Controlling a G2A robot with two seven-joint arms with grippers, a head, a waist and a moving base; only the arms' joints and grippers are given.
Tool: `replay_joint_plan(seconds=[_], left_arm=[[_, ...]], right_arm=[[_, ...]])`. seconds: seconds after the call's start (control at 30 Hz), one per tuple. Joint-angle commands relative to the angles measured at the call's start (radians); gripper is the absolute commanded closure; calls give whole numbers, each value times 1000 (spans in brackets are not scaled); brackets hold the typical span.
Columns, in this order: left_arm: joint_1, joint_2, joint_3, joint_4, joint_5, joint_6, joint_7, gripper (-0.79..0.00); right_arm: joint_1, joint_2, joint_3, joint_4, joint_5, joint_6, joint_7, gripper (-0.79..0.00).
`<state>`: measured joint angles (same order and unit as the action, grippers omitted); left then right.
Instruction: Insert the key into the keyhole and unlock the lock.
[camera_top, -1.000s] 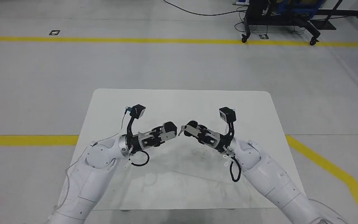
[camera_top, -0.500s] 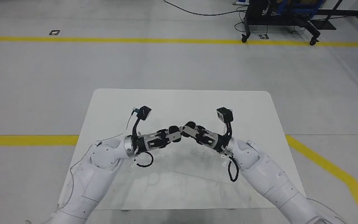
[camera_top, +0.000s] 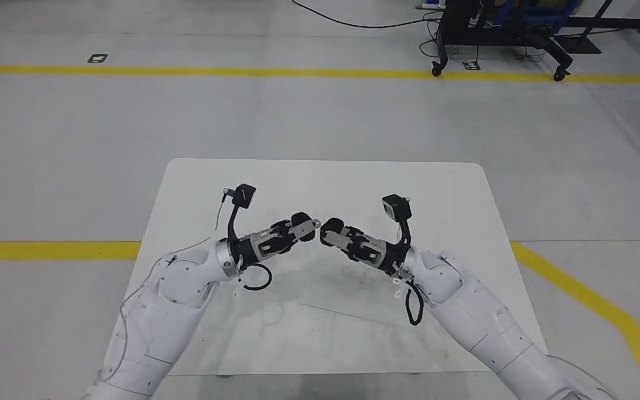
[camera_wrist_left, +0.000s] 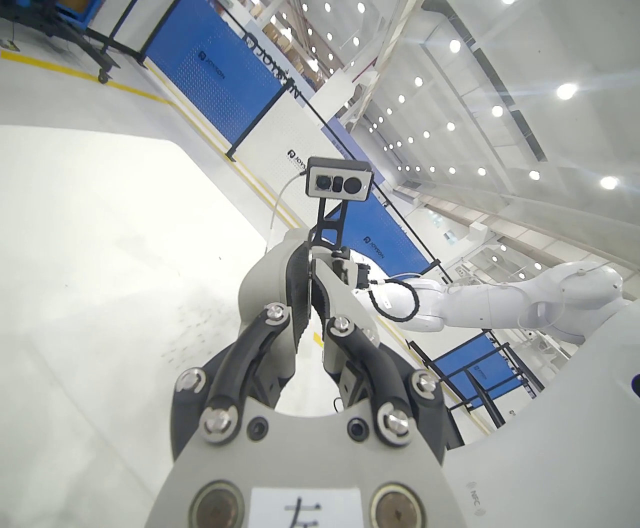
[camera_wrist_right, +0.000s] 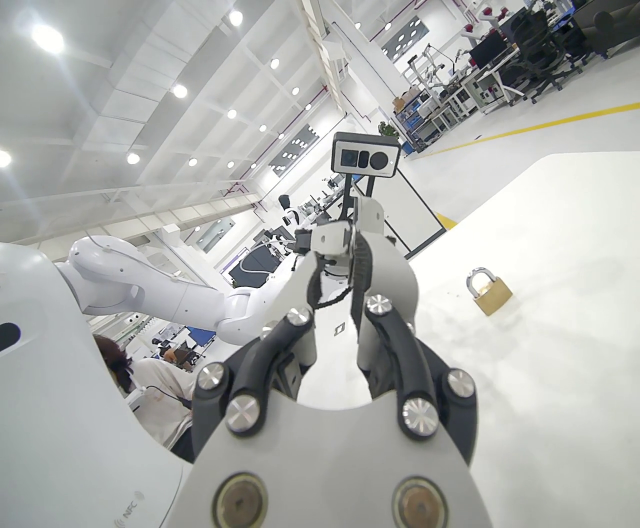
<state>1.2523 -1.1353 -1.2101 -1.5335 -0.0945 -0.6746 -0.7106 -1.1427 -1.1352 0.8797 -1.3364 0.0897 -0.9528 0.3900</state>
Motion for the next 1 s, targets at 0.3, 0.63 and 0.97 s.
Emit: replay_joint_plan(seconds=[0.3,0.63,0.97], left_arm=[[27,3,-29,-12,22,3,58,0],[-25,7,59,-34,116,48,-138,0],[-77,9,107,-6,97,65,-228,0]], right_arm=[[0,0,0,0,0,0,0,-785],[-2,45,67,-45,-137,155,270,-785],[-128,108,218,-181,-39,205,436,-265]])
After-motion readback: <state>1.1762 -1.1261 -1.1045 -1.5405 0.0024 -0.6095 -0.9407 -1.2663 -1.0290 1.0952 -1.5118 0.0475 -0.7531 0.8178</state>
